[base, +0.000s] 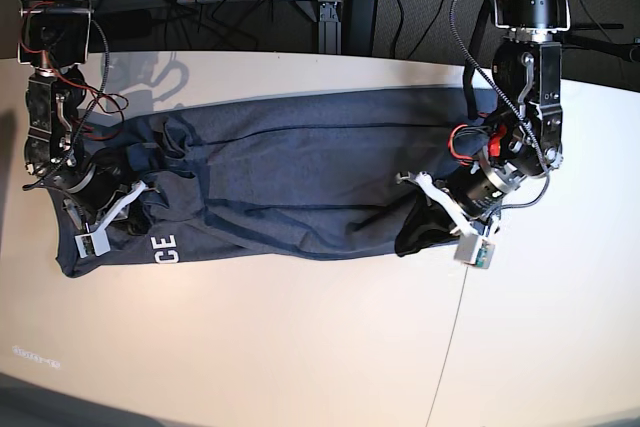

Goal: Fold the T-shirt properly

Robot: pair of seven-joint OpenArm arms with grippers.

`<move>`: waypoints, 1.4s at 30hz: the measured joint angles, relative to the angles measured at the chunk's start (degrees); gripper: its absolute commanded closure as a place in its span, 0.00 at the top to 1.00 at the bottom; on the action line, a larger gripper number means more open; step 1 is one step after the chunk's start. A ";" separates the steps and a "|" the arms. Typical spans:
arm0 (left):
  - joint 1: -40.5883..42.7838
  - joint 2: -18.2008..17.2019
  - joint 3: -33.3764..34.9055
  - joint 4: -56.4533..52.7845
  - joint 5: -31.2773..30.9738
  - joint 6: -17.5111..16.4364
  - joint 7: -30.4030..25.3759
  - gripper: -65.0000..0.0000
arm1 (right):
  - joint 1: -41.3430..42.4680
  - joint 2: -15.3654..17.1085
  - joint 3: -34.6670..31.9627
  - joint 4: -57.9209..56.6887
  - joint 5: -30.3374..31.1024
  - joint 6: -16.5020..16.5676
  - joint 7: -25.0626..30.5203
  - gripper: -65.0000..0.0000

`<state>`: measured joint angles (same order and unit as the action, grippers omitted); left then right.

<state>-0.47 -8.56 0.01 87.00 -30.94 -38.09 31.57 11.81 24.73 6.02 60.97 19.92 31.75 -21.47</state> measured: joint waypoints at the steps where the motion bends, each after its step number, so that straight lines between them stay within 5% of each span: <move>1: -0.37 0.35 0.79 0.00 1.09 -0.07 0.07 0.00 | -0.02 0.02 0.02 0.00 0.00 0.02 0.00 0.00; 7: -0.35 3.34 2.49 -0.02 9.77 -0.09 -3.52 0.00 | -0.02 0.02 0.02 0.00 -0.02 0.02 -0.02 0.00; 21: -0.39 2.82 7.76 -0.90 25.16 1.64 -7.63 0.00 | -0.04 0.00 0.02 0.00 0.00 0.00 -0.02 0.00; 42: -6.82 2.47 8.61 -12.13 26.53 4.42 -3.67 0.00 | -0.04 0.02 0.02 0.04 0.20 0.00 -0.87 0.00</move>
<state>-7.29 -6.09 8.62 74.87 -4.40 -33.67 27.90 11.77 24.75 6.04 61.01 20.12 31.75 -22.35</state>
